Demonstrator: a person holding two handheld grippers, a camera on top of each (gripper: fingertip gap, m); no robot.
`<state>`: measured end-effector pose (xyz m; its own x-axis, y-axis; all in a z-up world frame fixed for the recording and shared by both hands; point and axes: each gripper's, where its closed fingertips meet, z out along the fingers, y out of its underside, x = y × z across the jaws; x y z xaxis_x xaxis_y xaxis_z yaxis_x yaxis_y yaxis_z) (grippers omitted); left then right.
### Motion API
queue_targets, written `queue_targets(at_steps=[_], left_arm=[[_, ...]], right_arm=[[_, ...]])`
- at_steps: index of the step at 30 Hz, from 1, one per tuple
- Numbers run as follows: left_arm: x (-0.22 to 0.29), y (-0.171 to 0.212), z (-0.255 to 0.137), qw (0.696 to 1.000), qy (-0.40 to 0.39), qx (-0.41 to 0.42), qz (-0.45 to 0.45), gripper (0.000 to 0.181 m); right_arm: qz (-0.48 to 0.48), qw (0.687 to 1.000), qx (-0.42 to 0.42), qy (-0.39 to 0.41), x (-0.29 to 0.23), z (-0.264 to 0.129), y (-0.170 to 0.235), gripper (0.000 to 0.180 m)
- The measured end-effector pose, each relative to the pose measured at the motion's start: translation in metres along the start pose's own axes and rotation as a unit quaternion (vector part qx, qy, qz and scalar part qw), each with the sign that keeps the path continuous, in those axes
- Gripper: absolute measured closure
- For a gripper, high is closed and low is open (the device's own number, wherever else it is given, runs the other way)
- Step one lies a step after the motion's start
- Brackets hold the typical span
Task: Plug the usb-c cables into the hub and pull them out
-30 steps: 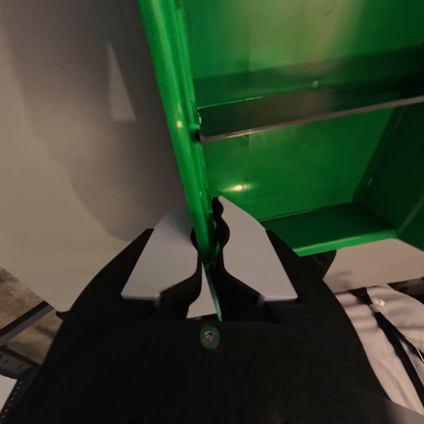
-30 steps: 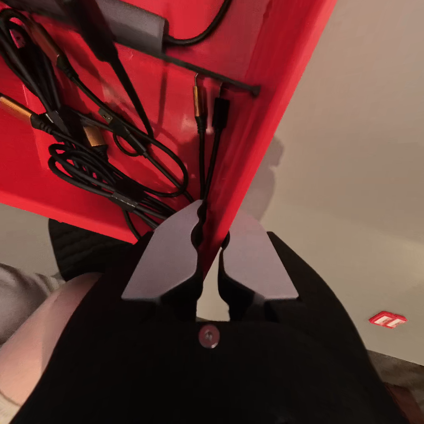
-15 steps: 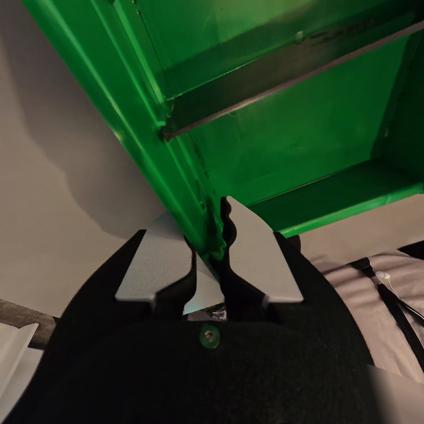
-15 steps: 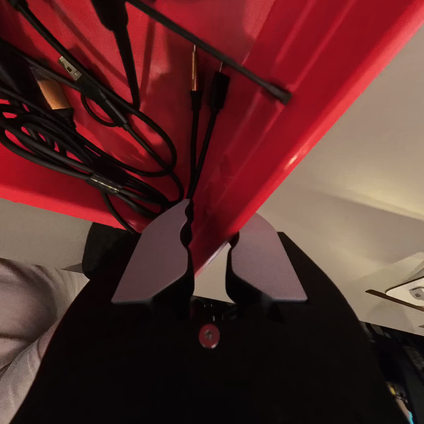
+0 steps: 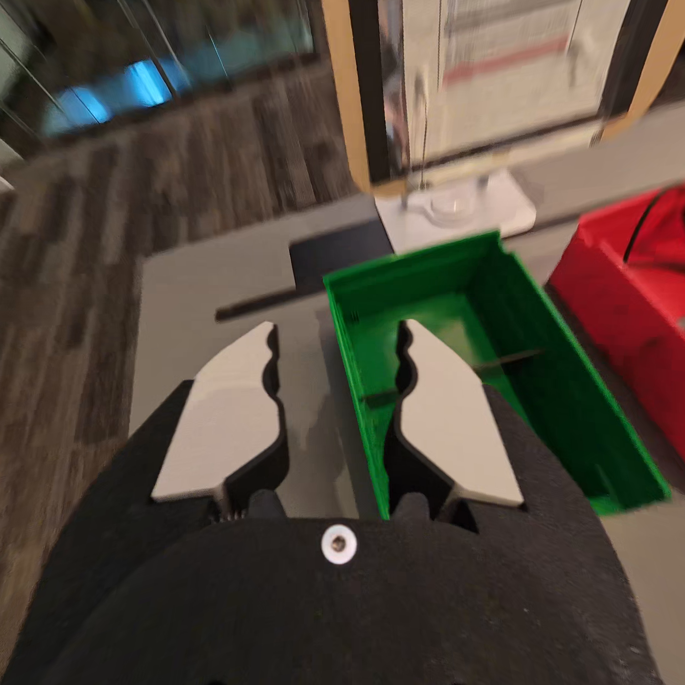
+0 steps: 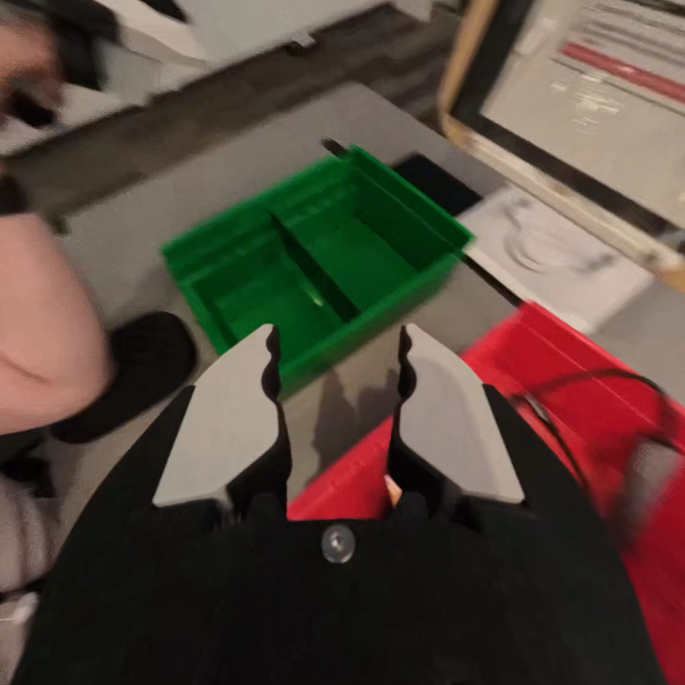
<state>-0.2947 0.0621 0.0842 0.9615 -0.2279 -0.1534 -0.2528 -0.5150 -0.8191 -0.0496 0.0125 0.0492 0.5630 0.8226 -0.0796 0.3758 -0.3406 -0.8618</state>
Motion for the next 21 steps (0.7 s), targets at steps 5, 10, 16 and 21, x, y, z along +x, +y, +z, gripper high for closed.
queue_targets(at_steps=[5, 10, 16, 21], left_arm=[[0.006, -0.051, -0.028, 0.986, -0.039, 0.164, 0.005, 0.098], [0.012, -0.069, -0.044, 0.965, -0.088, 0.242, 0.048, 0.101], [0.011, -0.068, -0.046, 0.966, -0.081, 0.242, 0.037, 0.101], [0.005, -0.069, -0.053, 0.963, -0.087, 0.255, 0.03, 0.101]], right_arm=[[-0.015, 0.995, -0.098, 0.028, -0.013, 0.083, 0.034, 0.125], [0.043, 0.977, -0.188, 0.091, 0.012, 0.108, 0.065, 0.113], [0.157, 0.953, -0.251, 0.06, 0.006, 0.12, 0.083, 0.119], [0.18, 0.917, -0.349, 0.072, 0.0, 0.134, 0.1, 0.122]])
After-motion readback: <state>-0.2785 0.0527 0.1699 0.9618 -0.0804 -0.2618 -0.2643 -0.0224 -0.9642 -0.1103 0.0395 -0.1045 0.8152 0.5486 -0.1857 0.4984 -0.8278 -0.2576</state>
